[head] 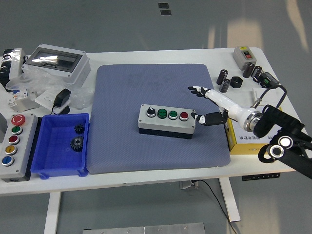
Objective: Pick up the button,place it on the desk,press the button,press the button
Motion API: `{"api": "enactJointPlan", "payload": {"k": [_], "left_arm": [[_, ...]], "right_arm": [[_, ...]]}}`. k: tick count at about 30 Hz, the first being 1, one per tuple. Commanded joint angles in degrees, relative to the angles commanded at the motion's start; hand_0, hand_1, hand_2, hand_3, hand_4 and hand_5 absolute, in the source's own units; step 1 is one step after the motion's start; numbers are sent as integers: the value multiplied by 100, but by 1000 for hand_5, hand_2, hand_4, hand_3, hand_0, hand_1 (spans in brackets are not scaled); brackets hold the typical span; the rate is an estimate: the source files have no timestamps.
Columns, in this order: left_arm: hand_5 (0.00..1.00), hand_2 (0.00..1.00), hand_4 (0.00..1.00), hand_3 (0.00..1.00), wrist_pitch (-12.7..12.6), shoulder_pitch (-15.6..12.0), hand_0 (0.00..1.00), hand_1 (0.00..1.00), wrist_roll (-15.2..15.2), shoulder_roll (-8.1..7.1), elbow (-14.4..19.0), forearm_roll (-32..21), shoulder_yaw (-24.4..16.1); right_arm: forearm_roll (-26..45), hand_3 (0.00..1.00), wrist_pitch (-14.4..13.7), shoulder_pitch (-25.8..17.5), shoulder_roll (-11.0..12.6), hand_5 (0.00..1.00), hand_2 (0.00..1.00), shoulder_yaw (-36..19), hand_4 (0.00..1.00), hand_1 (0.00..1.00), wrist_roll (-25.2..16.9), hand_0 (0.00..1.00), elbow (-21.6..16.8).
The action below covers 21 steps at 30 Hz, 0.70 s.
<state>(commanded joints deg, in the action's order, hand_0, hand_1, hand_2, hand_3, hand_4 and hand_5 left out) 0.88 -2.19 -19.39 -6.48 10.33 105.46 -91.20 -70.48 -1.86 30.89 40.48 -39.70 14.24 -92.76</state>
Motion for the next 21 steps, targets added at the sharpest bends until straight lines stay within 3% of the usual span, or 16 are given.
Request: {"api": "enactJointPlan", "payload": {"k": [5, 9, 10, 15, 16, 21], "left_arm": [[137, 537, 640, 600, 6, -31, 633, 573, -36, -6, 7, -89, 40], [137, 537, 640, 600, 24, -8, 633, 573, -27, -41, 8, -97, 36], [134, 536, 641, 600, 27, -3, 632, 572, -22, -49, 8, -91, 29], [134, 536, 641, 600, 39, 13, 632, 572, -11, -81, 9, -99, 24], [133, 536, 638, 598, 40, 10, 632, 571, -16, -82, 11, -105, 25], [133, 536, 638, 598, 42, -16, 632, 571, -53, -82, 25, -107, 11]], "right_arm": [[905, 998, 973, 264, 542, 2, 976, -738, 633, 968, 740, 998, -522], [1580, 998, 1698, 758, 645, 2, 976, -761, 633, 968, 1325, 998, -599], [1698, 879, 1826, 870, 637, 142, 672, -685, 460, 610, 1442, 517, -591], [2162, 879, 2322, 1474, 585, 142, 672, -188, 460, 610, 1960, 517, -445], [2224, 797, 2345, 1584, 570, 217, 316, -86, 258, 152, 2013, 68, -403], [2354, 797, 2294, 2029, 435, 217, 316, 419, 258, 152, 2173, 68, -190]]}}
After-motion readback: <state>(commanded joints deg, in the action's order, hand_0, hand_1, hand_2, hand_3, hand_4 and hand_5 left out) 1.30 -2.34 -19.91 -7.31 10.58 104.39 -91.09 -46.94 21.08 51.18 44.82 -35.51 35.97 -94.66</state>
